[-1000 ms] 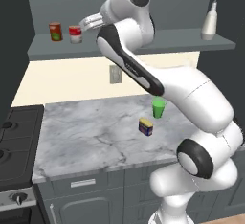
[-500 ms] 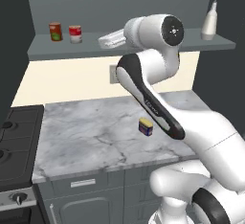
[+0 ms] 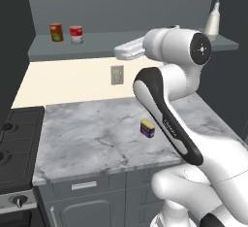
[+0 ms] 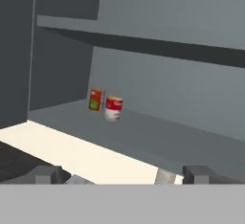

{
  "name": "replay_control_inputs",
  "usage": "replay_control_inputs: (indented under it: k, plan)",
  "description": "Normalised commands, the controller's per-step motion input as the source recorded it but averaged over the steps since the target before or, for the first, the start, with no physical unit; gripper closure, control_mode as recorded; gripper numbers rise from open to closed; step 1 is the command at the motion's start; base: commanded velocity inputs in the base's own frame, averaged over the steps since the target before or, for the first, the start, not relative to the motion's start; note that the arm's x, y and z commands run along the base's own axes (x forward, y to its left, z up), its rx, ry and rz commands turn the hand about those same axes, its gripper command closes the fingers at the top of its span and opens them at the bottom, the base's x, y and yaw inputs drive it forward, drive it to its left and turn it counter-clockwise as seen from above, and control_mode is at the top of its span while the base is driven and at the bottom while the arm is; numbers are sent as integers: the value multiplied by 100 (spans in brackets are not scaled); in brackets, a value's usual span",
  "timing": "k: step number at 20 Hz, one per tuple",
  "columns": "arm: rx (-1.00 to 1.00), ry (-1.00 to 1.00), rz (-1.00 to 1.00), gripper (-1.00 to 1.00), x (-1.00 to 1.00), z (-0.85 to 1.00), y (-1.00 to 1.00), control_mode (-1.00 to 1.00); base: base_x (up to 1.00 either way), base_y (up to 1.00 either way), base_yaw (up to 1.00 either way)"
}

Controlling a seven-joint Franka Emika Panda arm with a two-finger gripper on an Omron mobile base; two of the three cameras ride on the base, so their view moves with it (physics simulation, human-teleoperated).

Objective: Pick the cans from the counter and place them in their designated side in the cabinet.

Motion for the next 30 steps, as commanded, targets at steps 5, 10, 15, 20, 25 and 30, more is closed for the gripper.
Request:
replay_control_inputs:
  k: [5, 10, 15, 20, 25, 30]
  plan:
    - [5, 9, 0, -100, -4, -4, -14, -100, 0, 0, 0]
    - [-4, 29, 0, -100, -16, -1, -27, -100, 0, 0, 0]
    - [-9, 30, 1, -100, -12, -11, -25, -100, 0, 0, 0]
    - [-8, 9, 3, -100, -8, -30, -3, -100, 0, 0, 0]
    - [-7, 2, 3, -100, -12, -38, 0, -100, 0, 0, 0]
    - [-2, 0, 5, -100, -10, -39, -12, -100, 0, 0, 0]
